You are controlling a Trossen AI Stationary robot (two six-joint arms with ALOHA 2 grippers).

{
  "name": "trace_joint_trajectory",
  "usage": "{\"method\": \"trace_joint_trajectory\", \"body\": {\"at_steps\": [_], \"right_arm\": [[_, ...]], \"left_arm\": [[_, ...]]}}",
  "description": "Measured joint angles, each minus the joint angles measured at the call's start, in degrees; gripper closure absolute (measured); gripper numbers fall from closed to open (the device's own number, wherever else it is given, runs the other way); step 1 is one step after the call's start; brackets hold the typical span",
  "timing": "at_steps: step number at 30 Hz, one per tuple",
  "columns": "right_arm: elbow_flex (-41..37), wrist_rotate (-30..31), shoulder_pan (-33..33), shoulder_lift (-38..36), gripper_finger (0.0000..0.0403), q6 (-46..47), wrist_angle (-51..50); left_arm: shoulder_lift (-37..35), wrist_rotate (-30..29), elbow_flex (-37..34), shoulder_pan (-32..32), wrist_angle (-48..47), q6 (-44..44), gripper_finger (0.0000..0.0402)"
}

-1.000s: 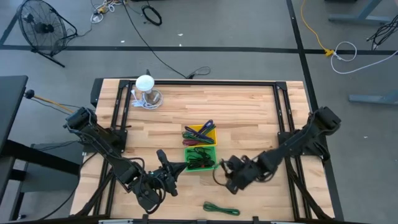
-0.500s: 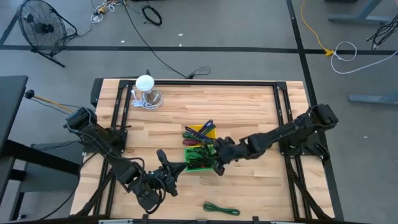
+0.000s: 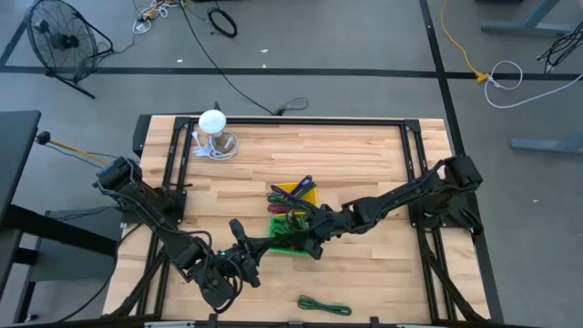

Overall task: Pick & Place USB Port
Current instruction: Put the black USB cable into the green bin

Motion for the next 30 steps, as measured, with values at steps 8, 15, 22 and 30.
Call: {"method": "trace_joint_trajectory", "body": {"at_steps": [8,15,22,30], "right_arm": [[0.0,-0.5,0.2,0.8,0.0403,-0.5,0.0],[0.0,-3.9,0.1,0.8,0.0391,-0.8,1.2],[0.0,-2.3,-0.1,0.8,0.034,-2.2,1.0],[0.0,-2.4,-1.2,0.8,0.0315,-3.6,0.8]], "left_arm": [[0.0,0.0,0.0,0.0,-0.1,0.0,0.039],[0.0,0.0,0.0,0.0,-0.2,0.0,0.039],[0.0,0.0,0.0,0.0,-0.2,0.0,0.039],[0.0,0.0,0.0,0.0,-0.4,0.0,0.039]]}}
